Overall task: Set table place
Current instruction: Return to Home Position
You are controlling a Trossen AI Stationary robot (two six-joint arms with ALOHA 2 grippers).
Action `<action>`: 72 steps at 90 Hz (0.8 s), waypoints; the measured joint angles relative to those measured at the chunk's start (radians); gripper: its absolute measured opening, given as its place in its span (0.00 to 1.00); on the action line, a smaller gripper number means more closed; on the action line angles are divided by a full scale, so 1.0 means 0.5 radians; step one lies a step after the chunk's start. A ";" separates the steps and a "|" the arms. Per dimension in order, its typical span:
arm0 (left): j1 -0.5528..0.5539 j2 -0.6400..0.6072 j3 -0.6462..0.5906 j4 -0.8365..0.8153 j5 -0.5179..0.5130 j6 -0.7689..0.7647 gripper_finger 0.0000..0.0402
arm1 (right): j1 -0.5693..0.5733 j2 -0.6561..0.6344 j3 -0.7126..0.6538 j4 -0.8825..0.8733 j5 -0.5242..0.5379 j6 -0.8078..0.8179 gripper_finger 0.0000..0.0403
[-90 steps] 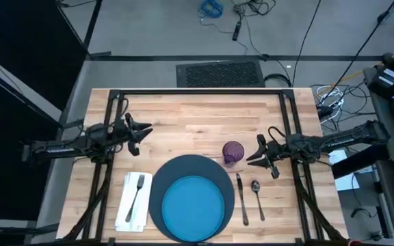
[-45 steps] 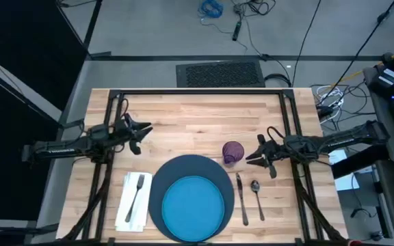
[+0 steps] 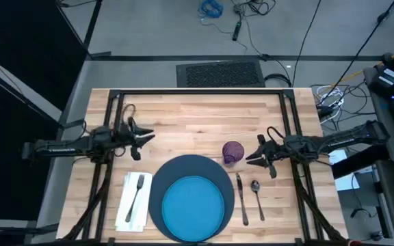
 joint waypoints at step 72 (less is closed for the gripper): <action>0.000 -0.030 -0.001 0.083 0.019 -0.088 0.23 | 0.001 -0.004 0.001 -0.070 0.354 -0.290 0.15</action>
